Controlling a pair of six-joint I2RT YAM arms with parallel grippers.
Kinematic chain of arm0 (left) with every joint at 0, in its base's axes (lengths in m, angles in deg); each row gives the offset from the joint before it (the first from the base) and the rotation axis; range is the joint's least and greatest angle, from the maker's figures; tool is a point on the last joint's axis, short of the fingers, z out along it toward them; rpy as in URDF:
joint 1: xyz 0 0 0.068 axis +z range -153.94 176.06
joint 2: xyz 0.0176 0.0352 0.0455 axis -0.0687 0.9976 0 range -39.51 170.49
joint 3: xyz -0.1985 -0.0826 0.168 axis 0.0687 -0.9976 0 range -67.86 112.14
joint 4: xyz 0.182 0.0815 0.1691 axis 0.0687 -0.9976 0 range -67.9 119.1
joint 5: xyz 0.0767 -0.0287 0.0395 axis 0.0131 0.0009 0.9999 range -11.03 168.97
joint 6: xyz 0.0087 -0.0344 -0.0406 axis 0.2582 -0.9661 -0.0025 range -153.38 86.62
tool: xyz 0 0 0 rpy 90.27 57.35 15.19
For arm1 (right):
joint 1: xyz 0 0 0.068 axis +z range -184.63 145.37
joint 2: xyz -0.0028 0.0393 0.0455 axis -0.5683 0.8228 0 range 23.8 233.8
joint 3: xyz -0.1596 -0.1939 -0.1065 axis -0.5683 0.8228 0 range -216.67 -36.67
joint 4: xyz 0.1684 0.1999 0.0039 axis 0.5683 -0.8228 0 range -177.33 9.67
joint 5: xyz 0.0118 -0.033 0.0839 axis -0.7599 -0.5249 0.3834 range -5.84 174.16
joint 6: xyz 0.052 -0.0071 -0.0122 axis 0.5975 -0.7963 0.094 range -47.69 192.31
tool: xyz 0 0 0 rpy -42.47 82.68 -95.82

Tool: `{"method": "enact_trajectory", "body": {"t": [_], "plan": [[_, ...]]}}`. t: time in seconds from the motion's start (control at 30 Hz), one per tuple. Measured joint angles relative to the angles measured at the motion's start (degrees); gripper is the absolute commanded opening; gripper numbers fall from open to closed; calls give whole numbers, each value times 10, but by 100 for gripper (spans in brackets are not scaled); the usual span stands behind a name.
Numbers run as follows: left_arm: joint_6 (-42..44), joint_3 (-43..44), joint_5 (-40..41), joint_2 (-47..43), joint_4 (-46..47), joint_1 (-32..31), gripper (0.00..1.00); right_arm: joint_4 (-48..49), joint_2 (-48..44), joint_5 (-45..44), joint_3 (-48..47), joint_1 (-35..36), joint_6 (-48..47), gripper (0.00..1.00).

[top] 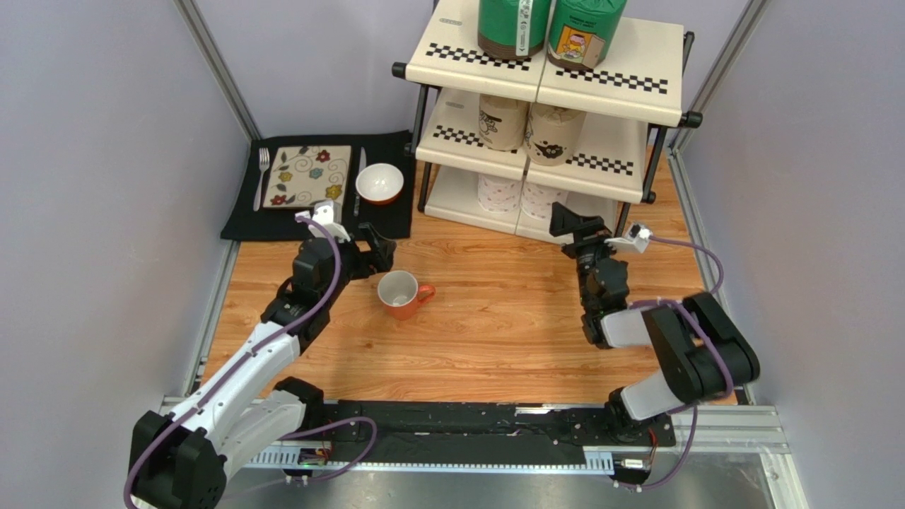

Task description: Place and organize the paper towels onto the shelf

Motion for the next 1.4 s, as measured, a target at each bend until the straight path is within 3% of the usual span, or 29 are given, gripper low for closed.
{"method": "enact_trajectory", "body": {"t": [0.1, 0.2, 0.4, 0.6, 0.93, 1.13, 1.4], "plan": [[-5, 11, 18, 0, -63, 0, 99, -43, -129, 27, 36, 12, -1, 99], [-10, 26, 36, -1, -123, 0, 99, -155, -299, 48, 43, 30, -10, 99], [-20, 35, 62, -27, -214, 0, 99, -453, -645, 57, 24, 44, -54, 99], [-28, 35, 83, -82, -282, 0, 99, -751, -836, 56, -26, 44, -83, 99], [-38, 25, 105, -162, -359, 0, 99, -1107, -861, 41, -169, 44, -114, 99], [-39, 24, 113, -181, -392, 0, 99, -1203, -777, -6, -256, 44, -136, 99], [-40, 13, 134, -211, -412, 0, 99, -1250, -690, -68, -304, 44, -189, 99]]}}
